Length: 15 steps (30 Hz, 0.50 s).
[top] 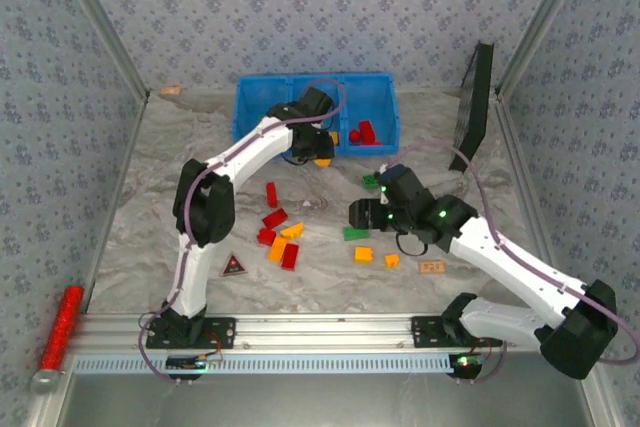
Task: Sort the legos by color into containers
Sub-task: Place the lego in the container.
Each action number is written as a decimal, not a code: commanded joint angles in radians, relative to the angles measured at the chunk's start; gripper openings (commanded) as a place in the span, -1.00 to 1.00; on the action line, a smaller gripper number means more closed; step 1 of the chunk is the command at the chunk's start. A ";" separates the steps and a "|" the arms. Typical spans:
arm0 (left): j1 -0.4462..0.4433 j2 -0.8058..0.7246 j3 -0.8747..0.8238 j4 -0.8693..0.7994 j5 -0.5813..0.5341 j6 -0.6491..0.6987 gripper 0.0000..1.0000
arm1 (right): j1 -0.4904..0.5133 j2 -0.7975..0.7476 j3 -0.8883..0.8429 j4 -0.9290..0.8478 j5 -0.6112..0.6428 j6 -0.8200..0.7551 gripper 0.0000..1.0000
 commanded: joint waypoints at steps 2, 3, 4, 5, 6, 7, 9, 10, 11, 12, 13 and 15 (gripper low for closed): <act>0.044 0.108 0.172 0.040 -0.037 0.037 -0.53 | 0.088 0.052 -0.037 0.075 0.078 0.152 0.50; 0.051 0.138 0.202 0.042 -0.029 0.034 -0.53 | 0.104 0.068 -0.037 0.089 0.082 0.167 0.49; 0.059 0.169 0.236 0.043 -0.018 0.029 -0.53 | 0.124 0.087 -0.035 0.104 0.088 0.184 0.49; 0.065 0.202 0.268 0.045 -0.015 0.026 -0.53 | 0.143 0.107 -0.027 0.113 0.093 0.194 0.48; 0.069 0.229 0.296 0.043 -0.009 0.025 -0.53 | 0.157 0.130 -0.015 0.115 0.100 0.199 0.47; 0.074 0.257 0.327 0.040 -0.007 0.024 -0.53 | 0.176 0.155 0.001 0.114 0.110 0.205 0.47; 0.085 0.306 0.383 0.034 0.000 0.023 -0.53 | 0.205 0.202 0.032 0.119 0.122 0.210 0.47; 0.090 0.329 0.405 0.033 0.001 0.022 -0.53 | 0.220 0.229 0.049 0.130 0.125 0.209 0.47; 0.095 0.348 0.425 0.035 0.002 0.022 -0.53 | 0.232 0.260 0.067 0.141 0.125 0.209 0.47; 0.099 0.366 0.444 0.033 0.005 0.019 -0.53 | 0.245 0.287 0.088 0.148 0.124 0.208 0.47; 0.106 0.387 0.471 0.027 0.013 0.016 -0.53 | 0.260 0.322 0.118 0.147 0.127 0.204 0.48; 0.116 0.429 0.527 0.007 0.028 0.009 -0.53 | 0.287 0.385 0.178 0.134 0.138 0.198 0.48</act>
